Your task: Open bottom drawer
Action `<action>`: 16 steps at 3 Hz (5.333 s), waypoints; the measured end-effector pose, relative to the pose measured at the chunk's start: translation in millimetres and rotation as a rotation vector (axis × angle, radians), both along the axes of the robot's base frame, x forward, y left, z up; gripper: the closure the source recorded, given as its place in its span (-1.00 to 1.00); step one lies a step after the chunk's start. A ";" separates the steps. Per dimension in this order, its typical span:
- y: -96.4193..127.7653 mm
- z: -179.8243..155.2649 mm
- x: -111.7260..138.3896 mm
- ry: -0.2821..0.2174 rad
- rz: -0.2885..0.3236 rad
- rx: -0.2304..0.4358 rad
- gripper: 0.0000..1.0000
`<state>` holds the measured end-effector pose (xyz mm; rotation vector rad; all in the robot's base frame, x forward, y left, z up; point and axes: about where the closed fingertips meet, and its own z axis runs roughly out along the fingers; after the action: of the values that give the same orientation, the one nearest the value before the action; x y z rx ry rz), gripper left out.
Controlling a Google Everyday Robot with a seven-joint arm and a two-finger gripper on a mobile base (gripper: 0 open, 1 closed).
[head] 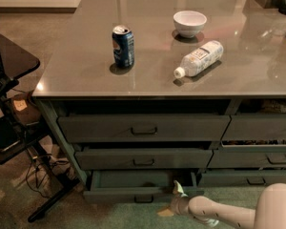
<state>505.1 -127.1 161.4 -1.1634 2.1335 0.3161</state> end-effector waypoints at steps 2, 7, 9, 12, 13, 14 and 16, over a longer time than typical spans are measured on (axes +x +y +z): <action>0.0 0.2 0.0 0.000 0.000 0.000 0.31; -7.3 11.7 -25.6 -0.018 -0.051 0.012 1.00; -0.7 18.4 -33.8 -0.028 -0.043 0.018 1.00; -1.9 22.1 -43.8 -0.030 -0.061 0.026 1.00; -2.0 21.5 -49.3 -0.031 -0.070 0.030 1.00; 4.0 21.1 -56.5 -0.041 -0.064 0.036 1.00; 3.7 23.5 -66.1 -0.042 -0.083 0.044 1.00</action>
Offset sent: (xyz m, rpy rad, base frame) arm 0.0000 0.0000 0.0000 0.0000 0.0000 0.0000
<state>439.0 -123.4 185.0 -1.0446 2.1207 0.2975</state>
